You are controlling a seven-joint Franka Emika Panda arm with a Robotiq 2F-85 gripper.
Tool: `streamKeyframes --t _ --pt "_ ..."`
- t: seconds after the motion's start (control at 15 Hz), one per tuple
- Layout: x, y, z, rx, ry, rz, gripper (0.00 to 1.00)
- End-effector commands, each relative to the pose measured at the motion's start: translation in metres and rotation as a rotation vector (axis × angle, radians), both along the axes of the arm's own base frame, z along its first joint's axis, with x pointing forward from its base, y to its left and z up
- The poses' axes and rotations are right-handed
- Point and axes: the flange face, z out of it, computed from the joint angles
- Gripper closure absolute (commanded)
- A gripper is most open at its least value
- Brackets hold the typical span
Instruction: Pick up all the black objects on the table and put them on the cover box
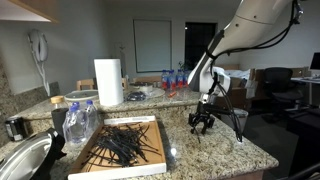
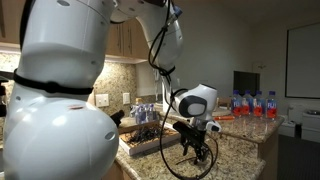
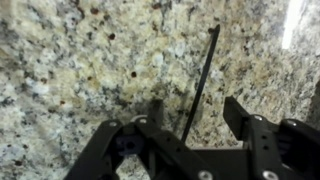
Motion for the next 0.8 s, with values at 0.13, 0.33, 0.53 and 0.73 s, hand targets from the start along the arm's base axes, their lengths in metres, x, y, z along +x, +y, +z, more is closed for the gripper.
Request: streamKeyframes --t 0.13,0.33,0.53,0.73 --pt "-0.004 0.001 -0.002 -0.006 0.013 -0.002 0.77" --pt "-0.002 0.004 0.001 -0.017 0.010 0.006 0.92" --pt "-0.001 0.007 0.005 -0.041 0.009 0.030 0.99" --pt "0.000 0.012 0.010 -0.056 0.009 0.046 0.95"
